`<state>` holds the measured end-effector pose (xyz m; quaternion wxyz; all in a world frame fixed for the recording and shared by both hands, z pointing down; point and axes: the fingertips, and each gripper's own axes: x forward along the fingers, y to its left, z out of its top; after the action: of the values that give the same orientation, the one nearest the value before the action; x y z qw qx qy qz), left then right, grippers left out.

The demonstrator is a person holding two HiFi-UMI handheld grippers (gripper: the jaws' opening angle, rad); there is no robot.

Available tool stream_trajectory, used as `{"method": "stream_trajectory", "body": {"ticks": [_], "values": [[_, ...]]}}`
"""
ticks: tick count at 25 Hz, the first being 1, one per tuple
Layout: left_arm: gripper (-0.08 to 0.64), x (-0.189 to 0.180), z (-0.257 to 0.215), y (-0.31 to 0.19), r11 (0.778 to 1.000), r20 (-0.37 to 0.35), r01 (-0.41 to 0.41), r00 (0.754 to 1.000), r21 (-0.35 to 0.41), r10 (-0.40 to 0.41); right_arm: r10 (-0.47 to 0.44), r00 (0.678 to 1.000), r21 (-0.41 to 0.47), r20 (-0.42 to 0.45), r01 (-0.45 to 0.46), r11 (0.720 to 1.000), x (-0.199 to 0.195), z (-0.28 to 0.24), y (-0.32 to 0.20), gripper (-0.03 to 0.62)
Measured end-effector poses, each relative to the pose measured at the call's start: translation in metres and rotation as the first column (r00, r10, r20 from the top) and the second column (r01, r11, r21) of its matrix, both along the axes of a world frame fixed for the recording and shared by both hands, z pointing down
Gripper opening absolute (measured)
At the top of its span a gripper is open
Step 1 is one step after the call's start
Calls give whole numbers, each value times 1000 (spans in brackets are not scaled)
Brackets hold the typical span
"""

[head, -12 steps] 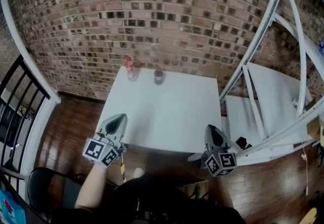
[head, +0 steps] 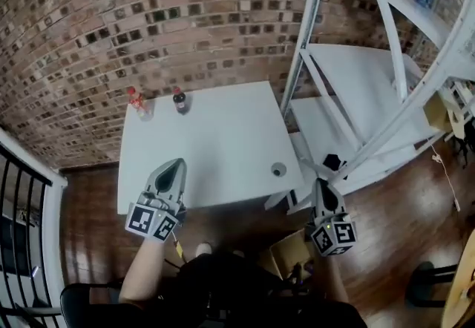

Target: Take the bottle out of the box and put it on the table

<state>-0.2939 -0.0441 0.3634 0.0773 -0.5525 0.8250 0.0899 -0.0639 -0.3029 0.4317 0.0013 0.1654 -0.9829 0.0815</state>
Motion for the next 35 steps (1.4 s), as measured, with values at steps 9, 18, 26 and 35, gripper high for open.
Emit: {"method": "stream_trajectory", "body": {"ticks": [9, 18, 26, 35], "values": [[0, 41, 0, -86, 938, -16, -346, 938, 37, 346, 356, 934, 54, 7, -356, 933, 113, -18, -4, 3], [1, 105, 4, -132, 768, -53, -637, 767, 60, 640, 642, 766, 68, 0, -641, 765, 221, -28, 63, 5], [0, 202, 19, -141, 530, -43, -847, 529, 25, 847, 836, 548, 34, 11, -836, 547, 310, -13, 156, 5], [0, 293, 28, -120, 313, -59, -950, 312, 4, 948, 909, 416, 31, -34, -908, 417, 358, 6, 240, 3]]}}
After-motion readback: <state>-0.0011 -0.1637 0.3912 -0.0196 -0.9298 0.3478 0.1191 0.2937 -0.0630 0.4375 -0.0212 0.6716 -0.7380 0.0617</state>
